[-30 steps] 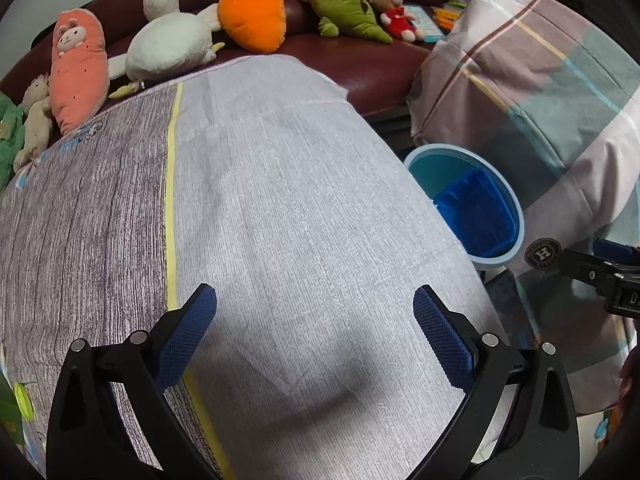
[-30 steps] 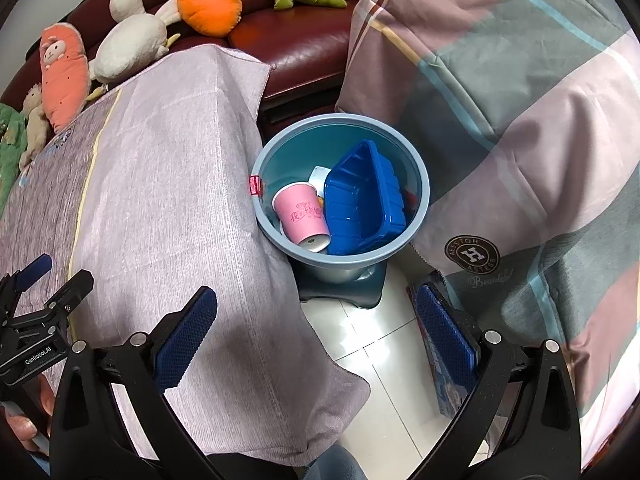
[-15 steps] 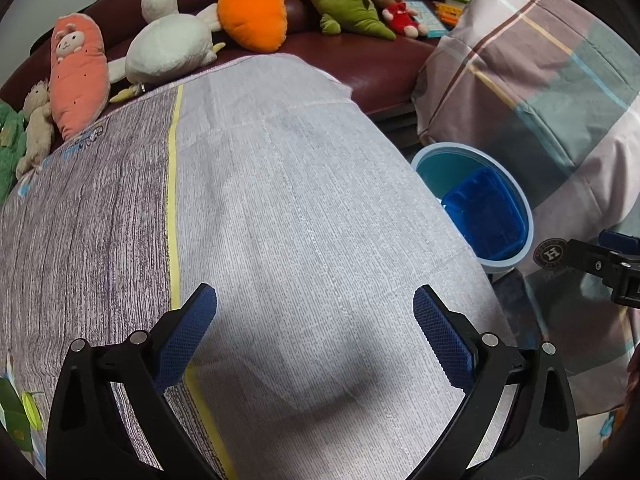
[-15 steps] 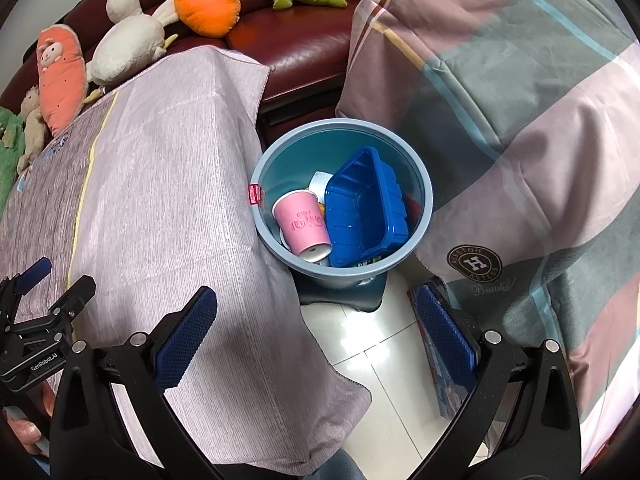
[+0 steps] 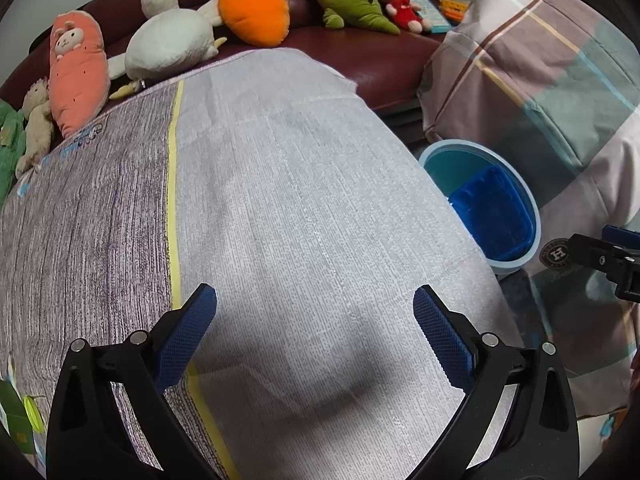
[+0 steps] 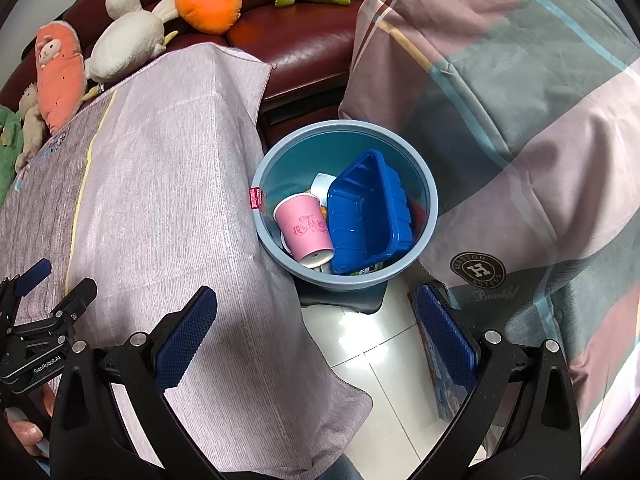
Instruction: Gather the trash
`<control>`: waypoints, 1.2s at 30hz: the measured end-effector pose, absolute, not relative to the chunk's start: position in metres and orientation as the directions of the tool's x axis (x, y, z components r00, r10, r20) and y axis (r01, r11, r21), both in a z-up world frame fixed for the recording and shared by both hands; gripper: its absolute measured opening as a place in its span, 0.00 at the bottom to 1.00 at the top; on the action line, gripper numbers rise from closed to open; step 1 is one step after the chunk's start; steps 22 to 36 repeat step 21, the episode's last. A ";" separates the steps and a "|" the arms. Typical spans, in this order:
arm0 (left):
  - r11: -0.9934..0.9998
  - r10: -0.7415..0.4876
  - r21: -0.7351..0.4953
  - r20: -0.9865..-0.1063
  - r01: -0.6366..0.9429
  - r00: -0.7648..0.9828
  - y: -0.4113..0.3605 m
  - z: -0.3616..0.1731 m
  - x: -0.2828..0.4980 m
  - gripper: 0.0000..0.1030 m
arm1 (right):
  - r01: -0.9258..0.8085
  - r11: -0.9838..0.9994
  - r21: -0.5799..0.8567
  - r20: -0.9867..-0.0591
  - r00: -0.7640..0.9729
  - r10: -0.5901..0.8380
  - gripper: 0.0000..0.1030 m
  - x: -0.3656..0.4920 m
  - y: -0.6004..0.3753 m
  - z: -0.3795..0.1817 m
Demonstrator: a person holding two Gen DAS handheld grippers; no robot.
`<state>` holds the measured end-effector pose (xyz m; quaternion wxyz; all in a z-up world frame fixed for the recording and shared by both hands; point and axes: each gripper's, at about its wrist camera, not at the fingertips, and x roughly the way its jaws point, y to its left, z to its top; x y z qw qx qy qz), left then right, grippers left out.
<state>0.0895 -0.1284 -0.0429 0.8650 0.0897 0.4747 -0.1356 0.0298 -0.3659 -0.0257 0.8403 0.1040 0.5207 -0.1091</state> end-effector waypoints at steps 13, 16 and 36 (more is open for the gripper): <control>0.948 -0.148 0.025 -0.849 0.318 0.508 -0.127 -0.046 0.097 0.96 | 0.293 0.954 0.060 -0.900 0.430 -0.076 0.93 0.036 -0.365 -0.027; 0.948 -0.145 0.027 -0.848 0.317 0.509 -0.127 -0.046 0.099 0.96 | 0.291 0.955 0.058 -0.900 0.428 -0.076 0.93 0.038 -0.365 -0.028; 0.945 -0.146 0.030 -0.852 0.324 0.503 -0.128 -0.048 0.103 0.96 | 0.289 0.956 0.055 -0.901 0.426 -0.077 0.93 0.045 -0.366 -0.028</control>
